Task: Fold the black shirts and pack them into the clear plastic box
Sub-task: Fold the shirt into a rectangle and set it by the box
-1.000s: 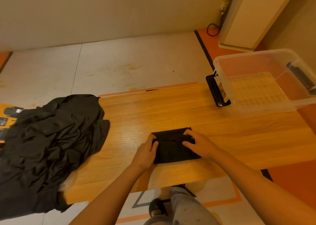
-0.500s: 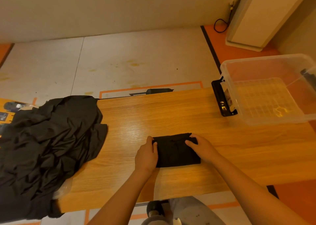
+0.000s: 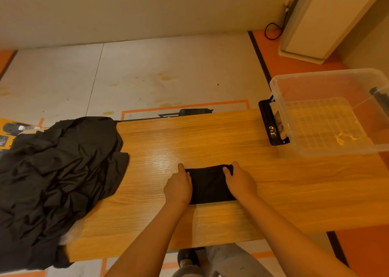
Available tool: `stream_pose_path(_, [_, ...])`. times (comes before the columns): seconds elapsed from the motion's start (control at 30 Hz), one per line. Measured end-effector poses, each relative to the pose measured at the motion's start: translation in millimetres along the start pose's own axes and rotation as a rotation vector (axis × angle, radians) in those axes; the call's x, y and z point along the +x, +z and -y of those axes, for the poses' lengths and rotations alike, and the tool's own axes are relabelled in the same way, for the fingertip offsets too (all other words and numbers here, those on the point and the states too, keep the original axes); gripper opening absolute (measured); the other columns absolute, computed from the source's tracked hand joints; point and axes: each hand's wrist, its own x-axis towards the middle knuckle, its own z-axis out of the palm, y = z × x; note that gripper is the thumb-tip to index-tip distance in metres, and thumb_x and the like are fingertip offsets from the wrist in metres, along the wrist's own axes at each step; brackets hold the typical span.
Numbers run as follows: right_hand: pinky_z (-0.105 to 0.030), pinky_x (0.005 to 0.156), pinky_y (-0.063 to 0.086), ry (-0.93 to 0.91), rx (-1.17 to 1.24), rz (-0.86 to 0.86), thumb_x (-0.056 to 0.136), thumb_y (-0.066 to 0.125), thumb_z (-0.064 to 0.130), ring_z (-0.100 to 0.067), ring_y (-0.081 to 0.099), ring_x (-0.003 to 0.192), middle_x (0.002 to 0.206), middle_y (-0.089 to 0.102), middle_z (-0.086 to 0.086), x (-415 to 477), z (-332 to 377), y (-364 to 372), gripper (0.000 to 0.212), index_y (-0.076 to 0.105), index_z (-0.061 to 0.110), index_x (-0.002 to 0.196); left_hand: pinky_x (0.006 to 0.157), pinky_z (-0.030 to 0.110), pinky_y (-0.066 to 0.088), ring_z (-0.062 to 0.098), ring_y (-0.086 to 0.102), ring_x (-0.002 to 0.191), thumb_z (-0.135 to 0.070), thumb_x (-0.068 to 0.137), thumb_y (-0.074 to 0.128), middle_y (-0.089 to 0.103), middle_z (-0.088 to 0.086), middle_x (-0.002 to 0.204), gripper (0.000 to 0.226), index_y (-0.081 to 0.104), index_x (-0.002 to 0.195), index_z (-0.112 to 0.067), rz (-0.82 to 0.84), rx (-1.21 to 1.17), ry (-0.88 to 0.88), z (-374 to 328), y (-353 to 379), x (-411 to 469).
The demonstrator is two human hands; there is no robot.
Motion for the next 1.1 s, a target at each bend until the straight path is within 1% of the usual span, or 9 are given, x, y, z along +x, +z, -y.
stream_pose_path(0.2, [-0.031, 0.071, 0.048, 0.078, -0.159, -0.024, 0.099, 0.034, 0.053, -0.022, 0.061, 0.095, 0.107, 0.064, -0.006, 1, 7, -3, 0.050, 0.047, 0.016, 0.130, 0.053, 0.029, 0.036, 0.022, 0.061, 0.072, -0.038, 0.105, 0.027, 0.064, 0.002, 0.084, 0.033, 0.038, 0.121, -0.012, -0.014, 0.123, 0.010, 4, 0, 0])
stream_pose_path(0.33, [-0.027, 0.061, 0.043, 0.083, -0.267, -0.017, 0.094, 0.029, 0.064, -0.015, 0.056, 0.077, 0.087, 0.060, 0.000, 6, -11, -13, 0.058, 0.057, 0.016, 0.110, 0.048, 0.028, 0.033, 0.019, 0.055, 0.063, -0.046, 0.103, 0.029, 0.057, -0.003, 0.071, 0.038, 0.042, 0.115, -0.012, -0.057, 0.164, 0.015, 23, -9, 9])
stream_pose_path(0.5, [-0.032, 0.070, 0.046, 0.166, -0.015, -0.065, 0.097, 0.038, 0.054, -0.017, 0.058, 0.080, 0.085, 0.061, 0.000, 2, -23, -32, 0.043, 0.056, 0.016, 0.101, 0.060, 0.036, 0.049, 0.023, 0.061, 0.068, -0.041, 0.102, 0.037, 0.063, 0.001, 0.077, 0.027, 0.046, 0.103, -0.016, -0.152, -0.079, -0.064, 32, -20, 6])
stream_pose_path(0.6, [-0.024, 0.060, 0.040, 0.026, 0.169, -0.346, 0.099, 0.045, 0.039, -0.012, 0.054, 0.073, 0.079, 0.054, 0.006, -16, -19, -45, 0.023, 0.054, 0.018, 0.097, 0.053, 0.029, 0.041, 0.009, 0.056, 0.065, -0.030, 0.102, 0.042, 0.057, -0.010, 0.075, 0.008, 0.047, 0.099, -0.024, -0.346, -0.313, 0.088, 27, -24, -18])
stream_pose_path(0.67, [-0.020, 0.062, 0.039, -0.181, 0.209, -0.459, 0.099, 0.046, 0.029, -0.010, 0.052, 0.079, 0.085, 0.054, 0.007, -31, -11, -39, 0.015, 0.056, 0.019, 0.092, 0.063, 0.023, 0.041, 0.003, 0.052, 0.078, -0.025, 0.101, 0.043, 0.055, -0.011, 0.089, 0.006, 0.048, 0.102, -0.028, -0.373, -0.380, 0.243, 19, -16, -38])
stream_pose_path(0.77, [-0.024, 0.074, 0.046, -0.536, 0.069, -0.424, 0.094, 0.043, 0.026, -0.010, 0.051, 0.088, 0.091, 0.055, 0.007, -47, -2, -5, 0.019, 0.060, 0.019, 0.092, 0.089, 0.018, 0.035, 0.008, 0.048, 0.104, -0.025, 0.096, 0.042, 0.056, -0.005, 0.114, 0.021, 0.052, 0.115, -0.023, -0.311, -0.230, 0.463, 16, 13, -58])
stream_pose_path(0.83, [-0.030, 0.088, 0.047, -0.684, -0.052, -0.395, 0.091, 0.042, 0.027, -0.012, 0.053, 0.104, 0.104, 0.063, 0.003, -49, -6, 19, 0.027, 0.066, 0.018, 0.100, 0.106, 0.025, 0.029, 0.014, 0.042, 0.125, -0.026, 0.095, 0.041, 0.052, 0.003, 0.133, 0.034, 0.052, 0.125, -0.015, -0.277, -0.116, 0.551, 19, 28, -58])
stream_pose_path(0.93, [-0.031, 0.106, 0.030, -0.721, -0.181, -0.348, 0.091, 0.039, 0.027, -0.013, 0.042, 0.126, 0.126, 0.062, -0.001, -44, -11, 37, 0.039, 0.067, 0.014, 0.115, 0.115, 0.036, 0.022, 0.016, 0.029, 0.142, -0.027, 0.095, 0.041, 0.043, 0.006, 0.149, 0.047, 0.047, 0.139, -0.009, -0.224, 0.037, 0.652, 25, 38, -48])
stream_pose_path(1.1, [-0.032, 0.115, 0.014, -0.735, -0.381, -0.210, 0.092, 0.035, 0.029, -0.012, 0.035, 0.133, 0.136, 0.057, 0.000, -23, -11, 38, 0.047, 0.060, 0.015, 0.129, 0.119, 0.037, 0.014, 0.016, 0.016, 0.148, -0.037, 0.102, 0.028, 0.027, 0.007, 0.158, 0.056, 0.032, 0.150, -0.008, -0.119, 0.151, 0.632, 30, 43, -31])
